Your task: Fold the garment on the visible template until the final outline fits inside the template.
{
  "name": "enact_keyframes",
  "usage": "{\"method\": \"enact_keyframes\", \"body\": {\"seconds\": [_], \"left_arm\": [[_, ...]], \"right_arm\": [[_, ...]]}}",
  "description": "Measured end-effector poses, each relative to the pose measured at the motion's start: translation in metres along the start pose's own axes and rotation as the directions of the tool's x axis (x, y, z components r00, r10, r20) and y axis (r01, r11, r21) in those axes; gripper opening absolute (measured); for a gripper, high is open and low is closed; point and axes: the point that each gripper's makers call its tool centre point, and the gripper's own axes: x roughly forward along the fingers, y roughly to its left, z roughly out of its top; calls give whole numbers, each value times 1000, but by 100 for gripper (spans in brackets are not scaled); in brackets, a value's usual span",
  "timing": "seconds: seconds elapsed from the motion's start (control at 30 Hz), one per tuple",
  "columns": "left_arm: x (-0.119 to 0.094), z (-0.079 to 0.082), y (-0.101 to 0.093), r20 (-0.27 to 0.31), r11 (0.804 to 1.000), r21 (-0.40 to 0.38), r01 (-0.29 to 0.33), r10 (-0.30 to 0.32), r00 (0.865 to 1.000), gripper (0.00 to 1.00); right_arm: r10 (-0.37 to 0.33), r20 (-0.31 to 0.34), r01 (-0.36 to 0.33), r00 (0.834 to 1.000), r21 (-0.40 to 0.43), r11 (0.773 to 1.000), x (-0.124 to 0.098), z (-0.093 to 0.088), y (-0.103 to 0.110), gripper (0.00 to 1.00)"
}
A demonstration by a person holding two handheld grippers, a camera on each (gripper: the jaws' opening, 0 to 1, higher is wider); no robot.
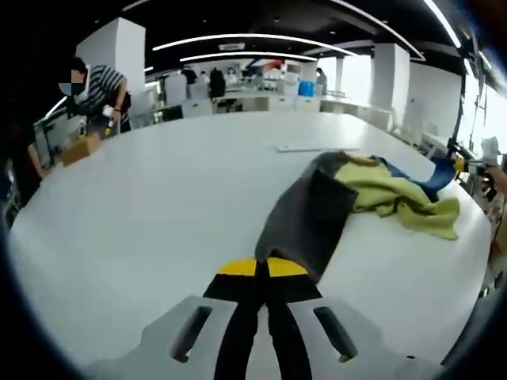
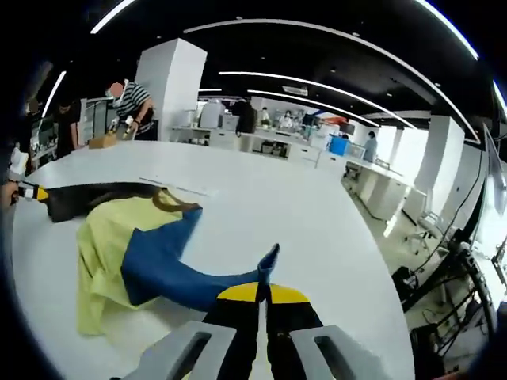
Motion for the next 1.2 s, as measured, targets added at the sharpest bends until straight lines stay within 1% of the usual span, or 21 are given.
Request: {"method": "enact_keyframes", "body": {"seconds": [0.1, 0.13, 0.17, 0.2, 0.23, 0.3, 0.4, 0.47, 0.5, 0.57, 0.63, 0.7, 0.73, 0.83, 0.97, 1.03, 1.07, 1.2], "left_arm": [[1, -1, 4, -8, 1000, -16, -7, 6, 1000, 0], [1, -2, 6, -11, 1000, -7, -14, 13, 1000, 0], [0, -3, 12, -21, 999, 16, -48, 48, 999, 0], [1, -5, 12, -29, 999, 28, -46, 47, 998, 0], [1, -7, 12, -35, 998, 39, -44, 45, 998, 0], [1, -9, 13, -45, 999, 28, -46, 47, 998, 0], [1, -9, 15, -44, 998, 25, -54, 55, 997, 0], [2, -11, 19, -52, 997, 29, -65, 66, 996, 0], [2, -11, 22, -53, 997, 17, -73, 74, 996, 0], [2, -12, 26, -53, 996, -37, -82, 80, 995, 0], [3, -12, 33, -52, 994, -41, -99, 97, 994, 0], [4, -11, 36, -58, 994, -56, -97, 94, 994, 0], [5, -11, 37, -60, 994, -49, -100, 97, 993, 0], [7, -10, 38, -66, 994, -31, -101, 98, 993, 0], [9, -8, 41, -70, 994, -4, -105, 104, 992, 0], [9, -8, 43, -77, 994, -4, -110, 110, 991, 0], [9, -8, 44, -78, 994, -5, -111, 111, 991, 0], [10, -10, 47, -90, 993, -1, -120, 120, 989, 0]], "right_arm": [[-38, -26, 38, 999, 26, 999, -1, -11, -14, 0], [-55, -31, 56, 998, 38, 998, -2, -14, -19, 0], [-72, -37, 74, 997, 57, 996, -2, -18, -24, 0], [-82, -39, 85, 996, 66, 994, -3, -21, -26, 0], [-97, -38, 99, 995, 63, 993, -4, -24, -29, 0], [-121, -44, 123, 992, 60, 991, -7, -31, -32, 0], [-153, -60, 156, 986, 43, 987, -9, -39, -38, 0], [-184, -80, 188, 980, 44, 981, -11, -47, -45, 0], [-205, -88, 211, 975, 57, 976, -13, -50, -50, 0], [-220, -98, 227, 970, 61, 972, -15, -54, -55, 0], [-242, -105, 250, 964, 62, 966, -17, -59, -60, 0], [-260, -110, 266, 960, 46, 963, -18, -62, -63, 0], [-275, -116, 281, 954, 37, 959, -19, -65, -66, 0], [-294, -127, 302, 947, 53, 952, -20, -71, -71, 0], [-354, -159, 366, 922, 59, 929, -26, -82, -84, 0], [-368, -166, 382, 915, 61, 922, -29, -85, -88, 0], [-381, -175, 397, 908, 62, 916, -31, -88, -92, 0], [-391, -189, 408, 901, 62, 911, -35, -95, -99, 0]]}}
